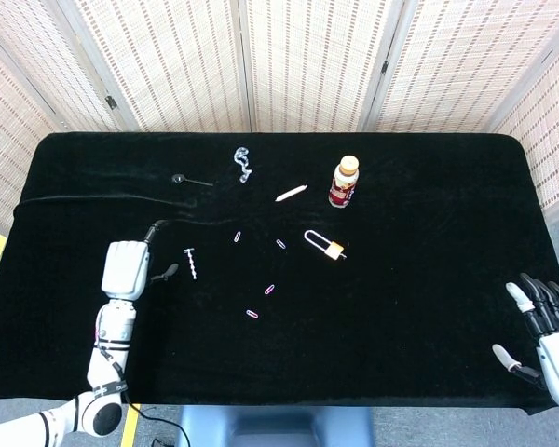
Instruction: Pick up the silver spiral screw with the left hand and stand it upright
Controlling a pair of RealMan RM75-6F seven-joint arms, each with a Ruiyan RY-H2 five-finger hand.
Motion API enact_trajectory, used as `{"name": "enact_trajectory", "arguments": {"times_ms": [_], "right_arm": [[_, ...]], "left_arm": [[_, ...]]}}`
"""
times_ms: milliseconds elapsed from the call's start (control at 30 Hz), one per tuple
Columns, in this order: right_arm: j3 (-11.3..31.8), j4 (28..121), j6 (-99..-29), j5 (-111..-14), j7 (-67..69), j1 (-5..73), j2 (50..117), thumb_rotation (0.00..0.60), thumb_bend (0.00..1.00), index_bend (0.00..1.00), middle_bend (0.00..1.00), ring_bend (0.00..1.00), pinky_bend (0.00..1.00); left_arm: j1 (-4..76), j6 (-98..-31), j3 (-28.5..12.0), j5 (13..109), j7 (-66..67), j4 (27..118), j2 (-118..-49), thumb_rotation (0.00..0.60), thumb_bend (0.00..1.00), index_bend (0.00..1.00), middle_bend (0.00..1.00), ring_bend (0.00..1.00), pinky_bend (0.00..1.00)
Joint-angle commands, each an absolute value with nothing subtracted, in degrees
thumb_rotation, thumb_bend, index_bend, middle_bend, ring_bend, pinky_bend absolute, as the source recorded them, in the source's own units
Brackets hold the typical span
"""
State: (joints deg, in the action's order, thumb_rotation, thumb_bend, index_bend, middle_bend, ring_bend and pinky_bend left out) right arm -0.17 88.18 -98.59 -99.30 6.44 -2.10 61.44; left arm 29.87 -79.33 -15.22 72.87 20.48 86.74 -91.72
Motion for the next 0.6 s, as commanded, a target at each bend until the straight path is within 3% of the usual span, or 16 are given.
{"name": "enact_trajectory", "arguments": {"times_ms": [33,67,100,167,200,233,333,467,600], "right_arm": [[-0.2,88.2,-98.7,-99.4,6.4,-2.1,61.4,0.6,0.23,0.0,0.0,0.0,0.0],[-0.2,88.1,-98.7,-99.4,6.5,-2.1,61.4,0.6,0.23,0.0,0.0,0.0,0.0],[-0.2,88.1,-98.7,-99.4,6.5,-2.1,61.4,0.6,0.23,0.0,0.0,0.0,0.0],[-0.3,88.1,-98.2,-99.2,6.6,-2.0,61.3,0.6,0.23,0.0,0.0,0.0,0.0],[-0.4,88.2,-97.7,-99.0,6.8,-1.9,61.1,0.6,0.23,0.0,0.0,0.0,0.0],[-0.4,88.3,-97.4,-98.8,7.0,-1.8,61.0,0.6,0.23,0.0,0.0,0.0,0.0],[0.0,88.7,-97.0,-97.6,6.8,-1.8,60.9,0.6,0.23,0.0,0.0,0.0,0.0],[0.7,89.5,-97.4,-96.6,3.8,-2.1,61.9,0.6,0.23,0.0,0.0,0.0,0.0],[0.9,90.2,-97.3,-97.1,1.0,-2.0,62.8,0.6,0.23,0.0,0.0,0.0,0.0]], "left_arm": [[27.4,-80.4,-12.2,74.9,21.8,91.5,-87.3,0.6,0.23,0.22,0.91,0.95,1.0],[26.3,-79.3,-10.3,75.0,21.9,94.2,-84.4,0.6,0.23,0.21,0.79,0.85,0.95],[25.5,-77.5,-8.5,74.4,22.1,96.8,-81.6,0.6,0.23,0.2,0.61,0.65,0.79],[24.3,-72.6,-4.2,73.2,23.3,102.6,-74.2,0.6,0.23,0.14,0.26,0.26,0.37],[23.5,-70.9,-1.5,74.0,23.6,105.7,-69.7,0.6,0.23,0.1,0.11,0.11,0.17],[22.5,-71.3,0.3,75.5,23.7,106.9,-67.4,0.6,0.23,0.06,0.03,0.03,0.05],[16.0,-80.9,5.2,83.9,25.0,104.7,-65.9,0.6,0.22,0.04,0.0,0.0,0.0],[6.7,-95.5,9.1,93.6,24.2,95.6,-70.5,0.6,0.22,0.03,0.0,0.0,0.0],[4.2,-98.2,11.0,97.3,20.2,93.8,-69.8,0.6,0.21,0.02,0.0,0.0,0.0]]}}
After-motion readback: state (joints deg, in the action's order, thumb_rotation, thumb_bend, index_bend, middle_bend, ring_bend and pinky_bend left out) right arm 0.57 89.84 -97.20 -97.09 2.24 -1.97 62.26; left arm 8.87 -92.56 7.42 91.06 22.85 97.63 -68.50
